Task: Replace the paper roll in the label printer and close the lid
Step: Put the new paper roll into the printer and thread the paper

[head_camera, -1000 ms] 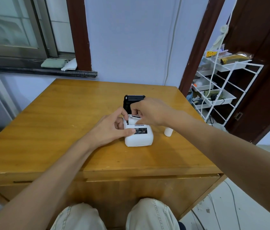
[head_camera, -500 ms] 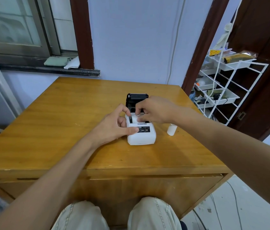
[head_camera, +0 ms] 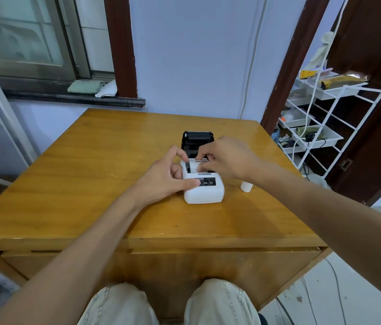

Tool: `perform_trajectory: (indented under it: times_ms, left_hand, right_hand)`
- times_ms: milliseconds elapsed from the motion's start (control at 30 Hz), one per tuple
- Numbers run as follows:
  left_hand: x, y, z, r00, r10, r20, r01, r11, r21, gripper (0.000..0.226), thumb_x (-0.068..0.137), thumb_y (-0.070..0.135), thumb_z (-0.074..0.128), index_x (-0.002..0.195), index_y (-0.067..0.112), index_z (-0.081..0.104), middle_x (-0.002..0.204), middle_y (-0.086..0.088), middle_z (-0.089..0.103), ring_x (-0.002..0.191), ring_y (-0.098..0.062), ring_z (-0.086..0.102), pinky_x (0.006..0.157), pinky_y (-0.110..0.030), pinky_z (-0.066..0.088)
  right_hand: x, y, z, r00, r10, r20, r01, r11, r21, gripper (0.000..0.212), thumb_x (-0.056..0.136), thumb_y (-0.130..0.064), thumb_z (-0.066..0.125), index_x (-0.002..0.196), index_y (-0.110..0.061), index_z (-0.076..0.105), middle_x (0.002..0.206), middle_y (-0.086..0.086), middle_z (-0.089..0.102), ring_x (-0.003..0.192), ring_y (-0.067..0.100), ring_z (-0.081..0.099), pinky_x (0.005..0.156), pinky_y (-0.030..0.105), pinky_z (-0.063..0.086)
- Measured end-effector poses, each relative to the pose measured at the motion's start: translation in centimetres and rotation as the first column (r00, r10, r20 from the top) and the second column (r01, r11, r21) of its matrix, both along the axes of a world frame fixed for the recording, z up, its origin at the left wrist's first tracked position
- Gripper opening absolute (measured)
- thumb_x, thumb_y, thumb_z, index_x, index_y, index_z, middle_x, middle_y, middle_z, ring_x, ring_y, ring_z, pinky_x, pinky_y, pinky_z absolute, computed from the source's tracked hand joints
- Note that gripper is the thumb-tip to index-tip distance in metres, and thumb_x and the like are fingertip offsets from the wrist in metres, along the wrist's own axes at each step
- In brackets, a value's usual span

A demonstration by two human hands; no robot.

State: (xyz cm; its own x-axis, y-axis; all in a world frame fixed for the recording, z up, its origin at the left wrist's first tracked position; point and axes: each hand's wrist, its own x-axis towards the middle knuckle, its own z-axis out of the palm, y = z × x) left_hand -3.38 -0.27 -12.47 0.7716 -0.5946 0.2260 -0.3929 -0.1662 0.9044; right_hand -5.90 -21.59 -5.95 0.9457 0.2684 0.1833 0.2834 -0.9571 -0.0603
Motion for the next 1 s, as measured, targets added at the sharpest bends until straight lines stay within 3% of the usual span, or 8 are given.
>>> perform_trajectory:
  times_ms: [133,200,300,500,667,900,1000]
  left_hand:
    - [0.0,0.0,0.0,1.000,0.010,0.004,-0.010,1.000,-0.008,0.052,0.081,0.030,0.088,0.115,0.022,0.051,0.064,-0.002,0.057,0.054,-0.008,0.049,0.051,-0.019,0.041]
    - [0.0,0.0,0.0,1.000,0.012,0.005,-0.012,1.000,-0.019,0.051,0.080,0.030,0.089,0.114,0.021,0.052,0.064,-0.001,0.057,0.056,-0.008,0.050,0.052,-0.019,0.041]
    - [0.0,0.0,0.0,1.000,0.019,0.007,-0.019,1.000,-0.018,0.049,0.080,0.031,0.089,0.113,0.020,0.054,0.064,0.000,0.057,0.056,-0.008,0.050,0.054,-0.019,0.041]
    - [-0.1,0.0,0.1,0.999,0.030,0.021,-0.030,0.999,-0.024,0.051,0.079,0.030,0.089,0.115,0.022,0.054,0.065,0.000,0.057,0.057,-0.007,0.049,0.057,-0.020,0.041]
    - [-0.1,0.0,0.0,0.999,0.053,0.001,-0.053,0.998,-0.031,0.063,0.077,0.032,0.091,0.123,0.025,0.049,0.065,0.002,0.057,0.060,-0.009,0.052,0.063,-0.027,0.046]
    - [-0.1,0.0,0.0,0.999,0.037,0.024,-0.036,0.999,-0.027,0.060,0.078,0.033,0.090,0.128,0.036,0.057,0.067,-0.002,0.057,0.060,-0.010,0.052,0.065,-0.028,0.044]
    - [-0.1,0.1,0.1,0.999,0.030,0.023,-0.029,0.999,-0.030,0.057,0.078,0.031,0.090,0.127,0.035,0.060,0.064,0.003,0.055,0.058,-0.008,0.050,0.064,-0.024,0.043]
  right_hand:
    - [-0.5,0.1,0.1,0.999,0.030,-0.043,-0.029,0.999,0.037,0.020,0.102,-0.042,0.062,0.110,-0.032,0.077,0.063,-0.014,0.053,0.061,0.001,0.047,0.055,0.028,0.028]
    - [-0.8,0.0,0.2,0.996,0.062,-0.063,-0.058,0.997,0.057,0.029,0.106,-0.040,0.054,0.094,-0.027,0.076,0.061,-0.009,0.057,0.058,0.006,0.049,0.055,0.030,0.030]
    - [-0.9,-0.4,0.2,0.999,0.054,-0.010,-0.053,0.998,0.016,0.042,0.107,-0.034,0.049,0.073,-0.013,0.060,0.062,0.002,0.059,0.056,0.015,0.047,0.054,0.033,0.031]
    - [-1.8,-0.4,0.5,0.993,0.084,0.086,-0.084,0.996,-0.003,0.040,0.107,-0.035,0.048,0.071,-0.018,0.056,0.060,0.000,0.057,0.055,0.014,0.046,0.050,0.034,0.033]
    - [-3.5,-0.5,0.2,0.987,0.079,0.141,-0.073,0.996,-0.048,0.040,0.106,-0.043,0.039,0.079,-0.024,0.062,0.070,-0.003,0.064,0.064,0.015,0.055,0.055,0.041,0.049]
    - [-5.4,-0.8,-1.2,0.979,0.086,0.187,-0.073,0.994,-0.078,0.038,0.108,-0.049,0.040,0.113,-0.034,0.075,0.100,-0.011,0.073,0.083,0.015,0.066,0.062,0.036,0.053]
    - [-6.4,-0.5,-2.2,0.971,0.099,0.217,-0.085,0.994,-0.071,0.041,0.108,-0.049,0.038,0.121,-0.037,0.075,0.094,-0.010,0.069,0.076,0.019,0.066,0.056,0.034,0.050]
